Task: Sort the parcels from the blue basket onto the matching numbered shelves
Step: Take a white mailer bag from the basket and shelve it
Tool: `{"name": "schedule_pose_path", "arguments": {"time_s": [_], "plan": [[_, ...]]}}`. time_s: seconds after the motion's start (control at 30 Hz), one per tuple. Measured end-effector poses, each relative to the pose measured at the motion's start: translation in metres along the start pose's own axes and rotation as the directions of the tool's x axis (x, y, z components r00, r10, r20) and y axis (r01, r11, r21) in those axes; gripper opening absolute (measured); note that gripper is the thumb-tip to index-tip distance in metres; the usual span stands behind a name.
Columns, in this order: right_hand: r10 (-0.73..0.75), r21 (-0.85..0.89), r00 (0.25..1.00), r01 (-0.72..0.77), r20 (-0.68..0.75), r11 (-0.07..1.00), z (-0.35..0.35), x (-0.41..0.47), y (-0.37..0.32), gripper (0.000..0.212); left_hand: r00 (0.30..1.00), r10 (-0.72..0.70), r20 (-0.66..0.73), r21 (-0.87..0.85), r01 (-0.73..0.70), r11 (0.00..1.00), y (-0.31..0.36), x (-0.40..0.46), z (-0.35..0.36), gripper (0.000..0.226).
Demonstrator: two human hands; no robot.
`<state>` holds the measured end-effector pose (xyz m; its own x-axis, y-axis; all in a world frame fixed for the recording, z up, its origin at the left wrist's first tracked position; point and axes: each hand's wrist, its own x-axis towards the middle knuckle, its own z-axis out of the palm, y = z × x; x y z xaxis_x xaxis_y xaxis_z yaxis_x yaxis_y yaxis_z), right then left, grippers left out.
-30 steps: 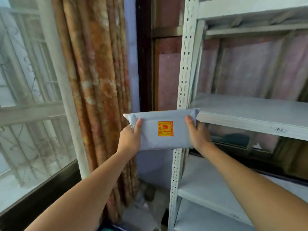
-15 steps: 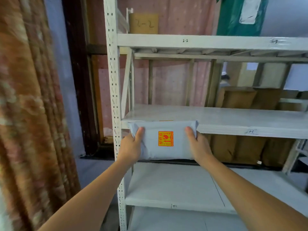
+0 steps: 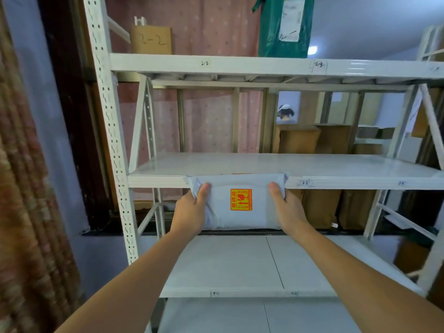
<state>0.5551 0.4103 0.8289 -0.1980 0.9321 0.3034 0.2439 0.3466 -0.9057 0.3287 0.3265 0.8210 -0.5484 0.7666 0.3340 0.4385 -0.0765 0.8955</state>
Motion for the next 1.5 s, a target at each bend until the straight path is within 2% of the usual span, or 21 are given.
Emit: {"name": "schedule_pose_path", "arguments": {"time_s": [0.1,0.37,0.47,0.57,0.63,0.7,0.77,0.83,0.87,0.97,1.07,1.13,1.2,1.27,1.3,1.33,1.37,1.4,1.43,1.47,1.5], "plan": [[0.008,-0.037,1.0,-0.009,-0.03,0.999,-0.011,0.002,-0.002,0.056,1.0,-0.001,-0.008,0.008,0.001,1.0,0.01,-0.002,0.007,0.053],[-0.036,0.087,0.999,0.039,-0.037,0.995,-0.026,0.004,-0.025,0.034,0.999,0.029,0.019,-0.094,-0.027,0.995,0.039,0.011,0.011,0.044],[-0.137,0.087,0.991,0.136,0.004,0.987,-0.03,0.005,-0.027,0.049,0.999,0.05,-0.008,-0.124,-0.05,0.991,0.046,0.013,0.006,0.041],[-0.276,-0.069,0.961,0.276,0.001,0.959,-0.031,0.0,-0.033,0.065,0.999,0.044,-0.014,-0.126,-0.045,0.991,0.047,0.021,0.003,0.046],[-0.408,-0.278,0.913,0.387,-0.018,0.879,-0.03,-0.007,-0.04,0.069,1.0,-0.018,0.014,-0.143,0.02,0.99,0.046,0.029,0.004,0.055],[-0.535,-0.436,0.845,0.488,0.018,0.756,-0.029,-0.009,-0.042,0.068,0.988,-0.151,0.027,-0.236,0.153,0.96,0.047,0.034,0.003,0.072],[-0.597,-0.465,0.8,0.551,0.059,0.693,-0.028,-0.005,-0.038,0.059,0.947,-0.293,0.133,-0.482,0.32,0.816,0.048,0.035,0.001,0.09],[-0.678,-0.51,0.721,0.641,0.144,0.574,-0.027,-0.001,-0.032,0.057,0.914,-0.313,0.26,-0.681,0.403,0.611,0.05,0.035,-0.001,0.1],[-0.731,-0.536,0.654,0.694,0.193,0.48,-0.026,0.003,-0.027,0.059,0.907,-0.301,0.295,-0.724,0.418,0.549,0.053,0.035,-0.003,0.101],[-0.835,-0.603,0.493,0.752,0.246,0.266,-0.03,0.009,-0.017,0.065,0.909,-0.265,0.322,-0.743,0.416,0.524,0.063,0.032,-0.01,0.079],[-0.858,-0.664,0.427,0.734,0.287,0.143,-0.034,0.007,-0.014,0.069,0.895,-0.29,0.338,-0.69,0.445,0.571,0.069,0.029,-0.011,0.036],[-0.831,-0.7,0.46,0.703,0.312,0.126,-0.035,0.008,-0.013,0.074,0.891,-0.306,0.336,-0.679,0.454,0.577,0.069,0.027,-0.009,0.022],[-0.745,-0.727,0.609,0.637,0.271,0.256,-0.036,0.009,-0.009,0.086,0.905,-0.289,0.312,-0.701,0.425,0.573,0.066,0.029,-0.008,0.021],[-0.599,-0.673,0.791,0.51,0.122,0.536,-0.037,0.008,-0.009,0.092,0.921,-0.275,0.276,-0.726,0.387,0.568,0.062,0.032,-0.008,0.023],[-0.497,-0.571,0.867,0.425,0.034,0.702,-0.038,0.005,-0.013,0.087,0.927,-0.273,0.257,-0.739,0.37,0.562,0.061,0.033,-0.008,0.025],[-0.376,-0.408,0.926,0.328,-0.039,0.852,-0.038,0.002,-0.017,0.078,0.931,-0.272,0.243,-0.754,0.358,0.551,0.06,0.033,-0.008,0.028],[-0.234,-0.211,0.968,0.212,-0.085,0.954,-0.039,0.001,-0.021,0.066,0.933,-0.271,0.238,-0.769,0.351,0.534,0.059,0.033,-0.007,0.03],[-0.064,0.022,0.993,0.066,-0.1,0.998,-0.04,0.002,-0.026,0.054,0.934,-0.269,0.235,-0.782,0.346,0.518,0.058,0.033,-0.007,0.032],[0.118,0.25,0.991,-0.1,-0.06,0.963,-0.04,0.004,-0.03,0.041,0.934,-0.265,0.239,-0.793,0.345,0.502,0.058,0.032,-0.006,0.032],[0.251,0.428,0.967,-0.241,0.034,0.871,-0.04,0.006,-0.033,0.033,0.934,-0.259,0.245,-0.804,0.345,0.484,0.058,0.031,-0.004,0.031],[0.317,0.521,0.94,-0.335,0.126,0.785,-0.04,0.009,-0.034,0.035,0.934,-0.251,0.254,-0.811,0.347,0.47,0.058,0.029,-0.002,0.029]]}}
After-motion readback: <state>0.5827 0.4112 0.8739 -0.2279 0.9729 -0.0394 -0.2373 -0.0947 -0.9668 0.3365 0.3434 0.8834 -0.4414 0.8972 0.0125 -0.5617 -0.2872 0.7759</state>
